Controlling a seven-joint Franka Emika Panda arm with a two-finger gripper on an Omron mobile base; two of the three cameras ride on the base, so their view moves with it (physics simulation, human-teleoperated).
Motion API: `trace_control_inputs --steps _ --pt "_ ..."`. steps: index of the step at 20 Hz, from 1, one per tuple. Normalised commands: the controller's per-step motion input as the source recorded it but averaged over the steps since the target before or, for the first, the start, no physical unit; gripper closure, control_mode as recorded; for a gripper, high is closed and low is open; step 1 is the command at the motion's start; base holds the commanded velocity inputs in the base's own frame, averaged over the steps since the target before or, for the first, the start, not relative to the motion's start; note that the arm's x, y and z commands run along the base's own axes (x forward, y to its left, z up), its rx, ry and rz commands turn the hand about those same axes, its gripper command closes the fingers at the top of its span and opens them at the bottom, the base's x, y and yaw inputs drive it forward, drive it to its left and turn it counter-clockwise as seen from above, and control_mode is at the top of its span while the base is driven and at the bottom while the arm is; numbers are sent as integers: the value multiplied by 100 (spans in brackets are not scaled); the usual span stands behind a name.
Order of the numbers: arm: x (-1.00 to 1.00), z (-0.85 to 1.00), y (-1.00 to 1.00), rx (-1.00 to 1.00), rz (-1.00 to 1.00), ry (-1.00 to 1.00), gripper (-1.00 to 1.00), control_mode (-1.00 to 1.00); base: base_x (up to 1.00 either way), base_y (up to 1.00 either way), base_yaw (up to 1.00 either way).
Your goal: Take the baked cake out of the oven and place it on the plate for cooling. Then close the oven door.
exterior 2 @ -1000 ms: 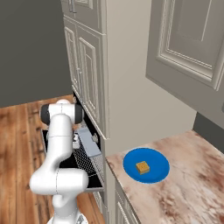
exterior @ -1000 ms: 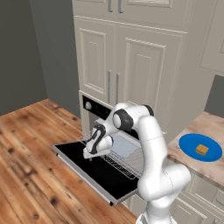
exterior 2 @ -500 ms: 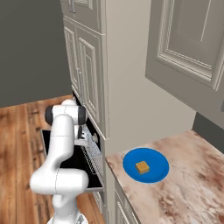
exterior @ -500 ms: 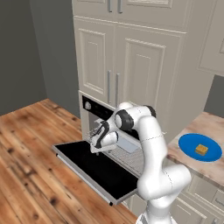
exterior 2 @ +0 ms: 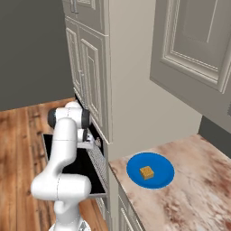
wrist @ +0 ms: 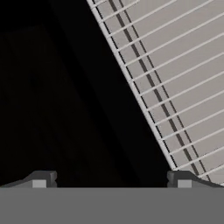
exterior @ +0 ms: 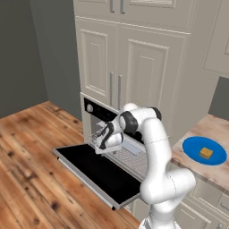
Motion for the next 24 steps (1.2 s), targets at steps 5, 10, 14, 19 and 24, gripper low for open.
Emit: trace_control_inputs --steps 5,10,14,19,24 --pt "-91 64 22 0 0 -20 -100 -100 0 0 0" --pt "-100 98 26 0 0 -27 -100 -100 0 0 0" --pt "-100 90 23 0 0 -23 -100 -100 0 0 0" --pt "-100 78 26 -3 0 -17 -100 -100 0 0 0" --pt "-94 79 39 -4 0 -9 -100 -100 0 0 0"
